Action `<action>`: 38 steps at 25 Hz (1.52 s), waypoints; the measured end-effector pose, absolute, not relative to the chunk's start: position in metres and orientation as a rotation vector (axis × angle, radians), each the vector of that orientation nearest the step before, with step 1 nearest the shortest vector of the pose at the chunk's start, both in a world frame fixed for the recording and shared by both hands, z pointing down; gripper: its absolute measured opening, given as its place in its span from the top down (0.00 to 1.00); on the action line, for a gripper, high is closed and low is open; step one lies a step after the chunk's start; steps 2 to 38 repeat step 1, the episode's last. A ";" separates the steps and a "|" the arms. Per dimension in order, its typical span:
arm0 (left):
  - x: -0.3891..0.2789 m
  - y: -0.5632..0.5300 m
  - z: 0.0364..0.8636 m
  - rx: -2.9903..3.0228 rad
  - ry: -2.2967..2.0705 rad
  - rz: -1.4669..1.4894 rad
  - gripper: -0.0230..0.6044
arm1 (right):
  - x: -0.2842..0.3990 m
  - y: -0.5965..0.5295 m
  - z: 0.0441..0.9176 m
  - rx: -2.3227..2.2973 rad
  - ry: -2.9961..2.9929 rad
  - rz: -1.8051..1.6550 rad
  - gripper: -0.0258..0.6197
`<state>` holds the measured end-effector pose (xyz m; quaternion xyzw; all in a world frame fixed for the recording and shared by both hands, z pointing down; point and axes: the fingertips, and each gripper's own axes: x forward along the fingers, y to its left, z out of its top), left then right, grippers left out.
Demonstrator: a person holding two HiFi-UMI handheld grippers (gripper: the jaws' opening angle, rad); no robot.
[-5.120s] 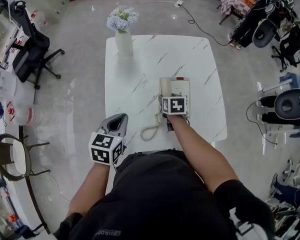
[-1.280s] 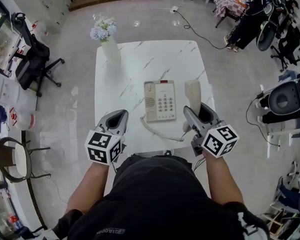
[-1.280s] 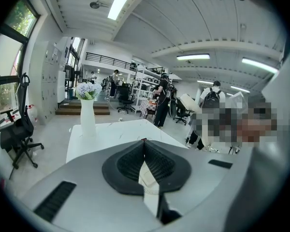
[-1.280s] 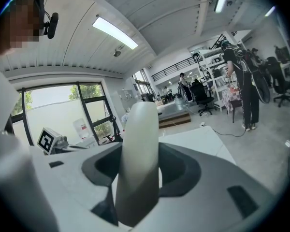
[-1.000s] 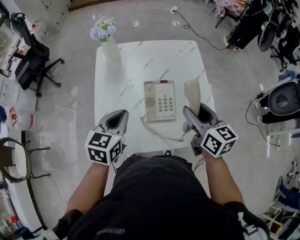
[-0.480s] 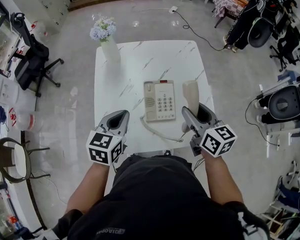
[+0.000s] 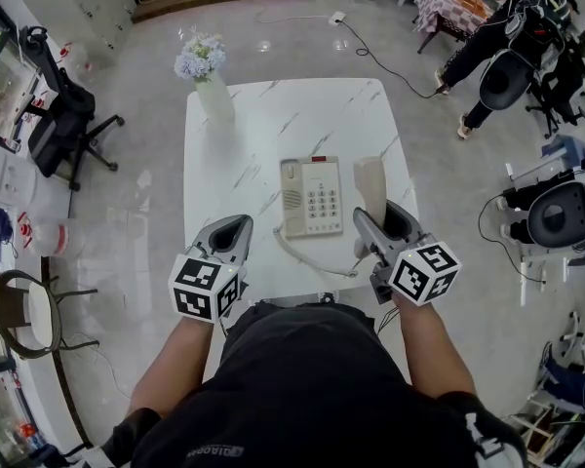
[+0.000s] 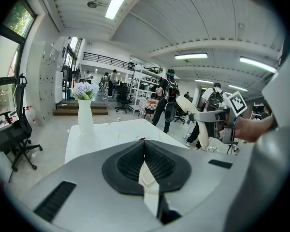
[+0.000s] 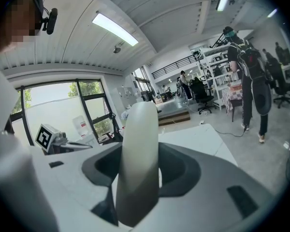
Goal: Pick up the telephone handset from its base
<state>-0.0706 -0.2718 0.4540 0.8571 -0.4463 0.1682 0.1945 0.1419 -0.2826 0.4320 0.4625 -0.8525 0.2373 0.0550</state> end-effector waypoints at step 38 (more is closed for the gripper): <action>-0.070 -0.272 0.454 2.403 -1.252 0.473 0.96 | 0.142 -0.283 0.432 1.403 -2.588 0.721 0.63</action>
